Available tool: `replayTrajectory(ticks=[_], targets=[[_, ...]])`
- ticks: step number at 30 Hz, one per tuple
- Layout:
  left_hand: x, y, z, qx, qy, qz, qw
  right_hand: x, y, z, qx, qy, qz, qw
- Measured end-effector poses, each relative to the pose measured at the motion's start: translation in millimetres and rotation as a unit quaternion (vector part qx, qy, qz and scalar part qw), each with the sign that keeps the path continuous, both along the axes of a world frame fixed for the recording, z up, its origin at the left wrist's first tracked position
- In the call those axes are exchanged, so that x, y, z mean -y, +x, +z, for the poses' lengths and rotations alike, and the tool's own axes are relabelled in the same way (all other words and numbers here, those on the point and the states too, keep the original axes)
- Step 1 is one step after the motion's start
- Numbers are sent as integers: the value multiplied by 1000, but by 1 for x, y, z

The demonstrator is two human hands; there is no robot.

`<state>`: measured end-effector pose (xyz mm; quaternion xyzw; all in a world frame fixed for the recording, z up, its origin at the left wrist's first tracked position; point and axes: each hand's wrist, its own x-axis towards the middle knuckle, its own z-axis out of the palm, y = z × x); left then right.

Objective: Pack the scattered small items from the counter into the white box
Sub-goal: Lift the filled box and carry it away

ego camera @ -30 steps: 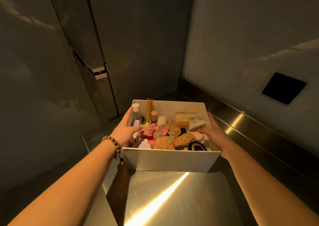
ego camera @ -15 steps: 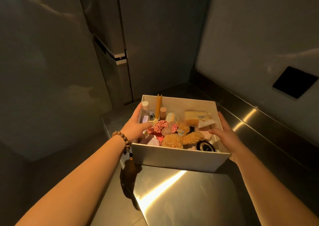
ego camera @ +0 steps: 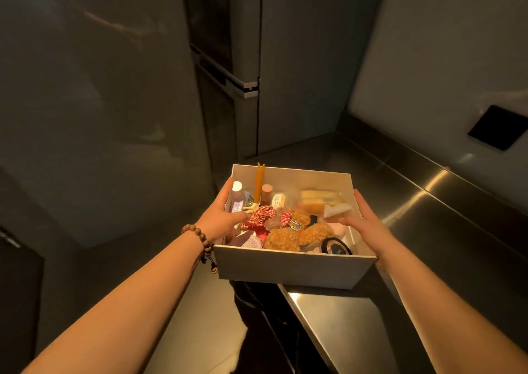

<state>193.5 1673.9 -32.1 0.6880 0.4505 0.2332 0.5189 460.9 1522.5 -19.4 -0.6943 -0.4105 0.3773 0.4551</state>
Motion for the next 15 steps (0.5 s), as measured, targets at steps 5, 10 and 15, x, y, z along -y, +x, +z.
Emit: replayTrajectory(ticks=[5,10,15], targets=[[11,-91,3,4,-4,37,999,-18,-70,-2,11,0,69,998],[17,-177,3,0,27,98,995,-53,-143,-5,16,-24,109,994],[11,-245,3,32,33,141,989,-95,-205,-11,16,-22,155,988]])
